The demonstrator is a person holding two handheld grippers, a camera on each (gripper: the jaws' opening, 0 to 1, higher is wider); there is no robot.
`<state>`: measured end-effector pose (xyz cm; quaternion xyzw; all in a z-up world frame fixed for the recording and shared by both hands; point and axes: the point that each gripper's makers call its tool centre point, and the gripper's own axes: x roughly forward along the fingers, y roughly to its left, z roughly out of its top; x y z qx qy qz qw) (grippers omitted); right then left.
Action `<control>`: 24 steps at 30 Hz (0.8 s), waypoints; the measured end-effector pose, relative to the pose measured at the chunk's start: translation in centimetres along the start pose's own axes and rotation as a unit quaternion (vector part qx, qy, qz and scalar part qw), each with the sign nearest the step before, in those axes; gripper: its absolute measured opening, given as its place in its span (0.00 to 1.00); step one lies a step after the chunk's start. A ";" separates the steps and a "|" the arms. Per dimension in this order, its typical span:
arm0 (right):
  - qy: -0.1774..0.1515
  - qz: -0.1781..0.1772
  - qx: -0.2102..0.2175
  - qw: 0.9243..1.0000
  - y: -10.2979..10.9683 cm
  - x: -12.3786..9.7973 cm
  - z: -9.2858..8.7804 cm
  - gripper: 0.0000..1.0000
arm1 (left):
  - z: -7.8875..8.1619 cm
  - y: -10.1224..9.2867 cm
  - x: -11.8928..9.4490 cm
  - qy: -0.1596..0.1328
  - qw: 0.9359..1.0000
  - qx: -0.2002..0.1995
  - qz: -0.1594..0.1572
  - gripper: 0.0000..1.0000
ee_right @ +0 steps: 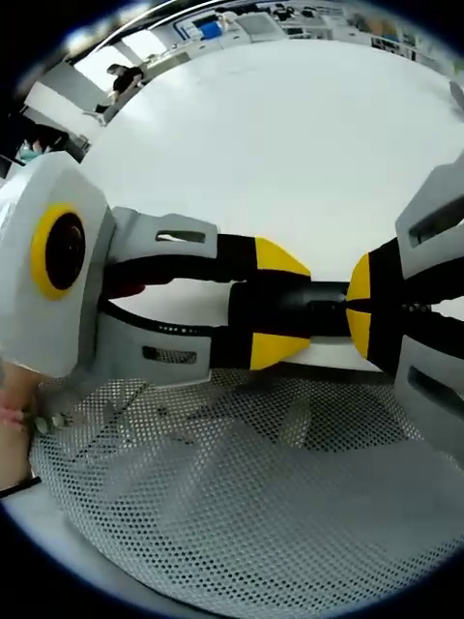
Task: Press the specified remote control buttons in sequence, fully releasing each button before pressing the next.
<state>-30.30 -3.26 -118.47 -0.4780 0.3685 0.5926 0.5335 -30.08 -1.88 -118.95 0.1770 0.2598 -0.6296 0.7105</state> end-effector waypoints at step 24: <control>-0.139 -0.003 0.347 0.927 -0.6 -0.8 -0.9 0.00 | 0.0 0.0 0.0 -0.003 1.000 -0.004 0.001 0.24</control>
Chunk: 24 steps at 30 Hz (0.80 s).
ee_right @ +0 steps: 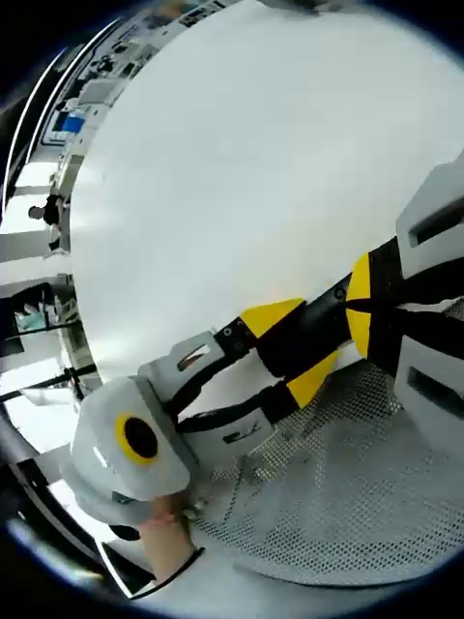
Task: Press the specified remote control buttons in sequence, fully releasing each button before pressing the next.
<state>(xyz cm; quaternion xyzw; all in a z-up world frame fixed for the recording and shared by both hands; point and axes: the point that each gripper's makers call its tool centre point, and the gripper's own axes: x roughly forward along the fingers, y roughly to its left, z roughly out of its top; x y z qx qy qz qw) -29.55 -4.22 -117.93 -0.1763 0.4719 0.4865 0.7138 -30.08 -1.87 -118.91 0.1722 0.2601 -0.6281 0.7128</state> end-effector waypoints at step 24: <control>0.105 0.024 -0.125 0.986 -0.3 1.2 1.0 0.00 | 0.1 0.0 0.0 -0.001 1.000 -0.002 -0.002 0.24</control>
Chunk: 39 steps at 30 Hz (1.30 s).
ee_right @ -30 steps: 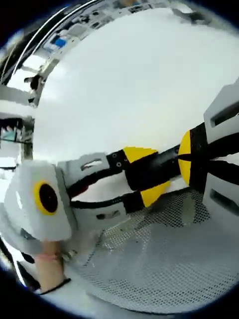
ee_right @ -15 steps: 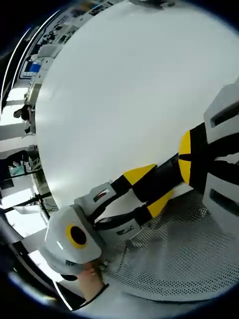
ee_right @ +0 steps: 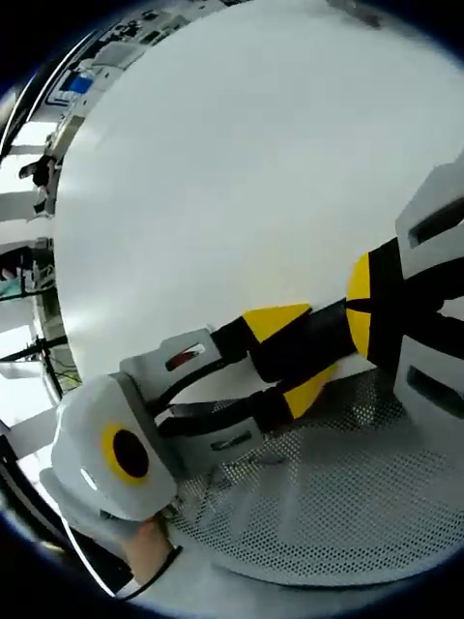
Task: Press the specified remote control buttons in sequence, fully releasing each button before pressing the next.
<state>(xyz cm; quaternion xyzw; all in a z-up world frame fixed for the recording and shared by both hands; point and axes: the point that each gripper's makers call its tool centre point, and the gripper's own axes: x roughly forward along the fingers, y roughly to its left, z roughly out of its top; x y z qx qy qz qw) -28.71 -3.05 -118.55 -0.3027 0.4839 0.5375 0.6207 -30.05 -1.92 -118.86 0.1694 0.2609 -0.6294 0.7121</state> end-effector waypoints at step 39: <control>-0.085 -0.047 -0.051 0.994 1.6 -0.2 0.7 0.00 | -0.1 -0.1 0.0 0.006 1.000 0.011 0.005 0.24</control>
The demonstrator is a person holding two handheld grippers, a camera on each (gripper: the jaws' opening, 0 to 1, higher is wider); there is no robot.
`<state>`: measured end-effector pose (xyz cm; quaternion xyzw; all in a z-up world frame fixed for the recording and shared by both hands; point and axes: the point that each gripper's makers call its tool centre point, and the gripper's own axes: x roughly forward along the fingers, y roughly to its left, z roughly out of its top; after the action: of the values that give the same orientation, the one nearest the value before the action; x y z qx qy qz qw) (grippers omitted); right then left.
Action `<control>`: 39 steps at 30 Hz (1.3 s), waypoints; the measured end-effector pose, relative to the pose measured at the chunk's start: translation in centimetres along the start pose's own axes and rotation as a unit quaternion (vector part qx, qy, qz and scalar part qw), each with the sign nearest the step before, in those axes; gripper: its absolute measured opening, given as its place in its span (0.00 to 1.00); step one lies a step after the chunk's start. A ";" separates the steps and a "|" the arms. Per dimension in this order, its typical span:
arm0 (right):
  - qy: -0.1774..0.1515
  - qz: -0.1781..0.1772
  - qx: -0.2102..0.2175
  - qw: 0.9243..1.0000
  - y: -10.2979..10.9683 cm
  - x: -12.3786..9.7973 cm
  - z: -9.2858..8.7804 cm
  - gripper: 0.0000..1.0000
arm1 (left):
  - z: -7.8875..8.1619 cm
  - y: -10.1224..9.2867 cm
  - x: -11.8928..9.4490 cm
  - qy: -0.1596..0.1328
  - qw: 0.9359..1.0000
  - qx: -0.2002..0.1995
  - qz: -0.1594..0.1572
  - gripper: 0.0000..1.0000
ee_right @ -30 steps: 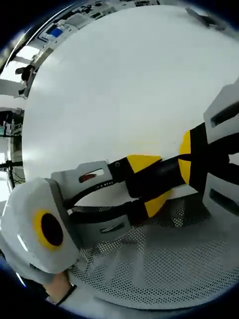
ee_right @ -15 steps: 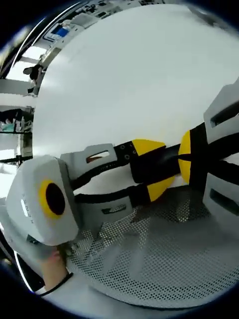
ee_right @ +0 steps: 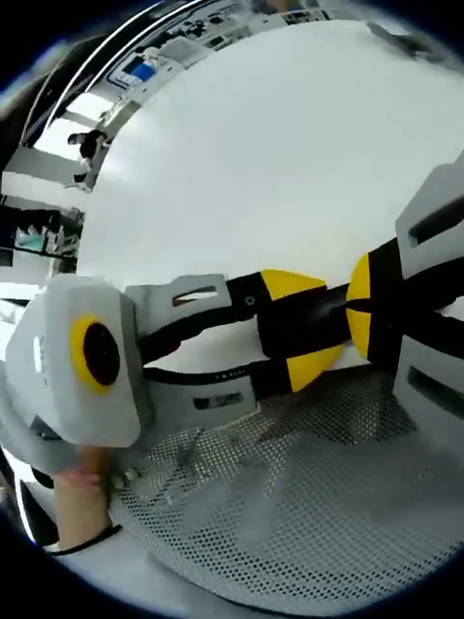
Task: Press the specified remote control buttons in sequence, fully releasing each button before pressing the next.
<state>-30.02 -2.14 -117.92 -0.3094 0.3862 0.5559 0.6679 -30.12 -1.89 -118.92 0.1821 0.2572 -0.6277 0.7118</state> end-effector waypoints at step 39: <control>0.020 -0.002 -0.009 1.000 0.2 0.5 0.7 0.00 | 0.0 0.0 0.1 0.006 1.000 0.009 -0.001 0.24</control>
<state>-30.08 -1.23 -118.02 -0.3278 0.3937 0.5515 0.6584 -30.12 -1.92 -118.99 0.1919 0.2563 -0.6294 0.7080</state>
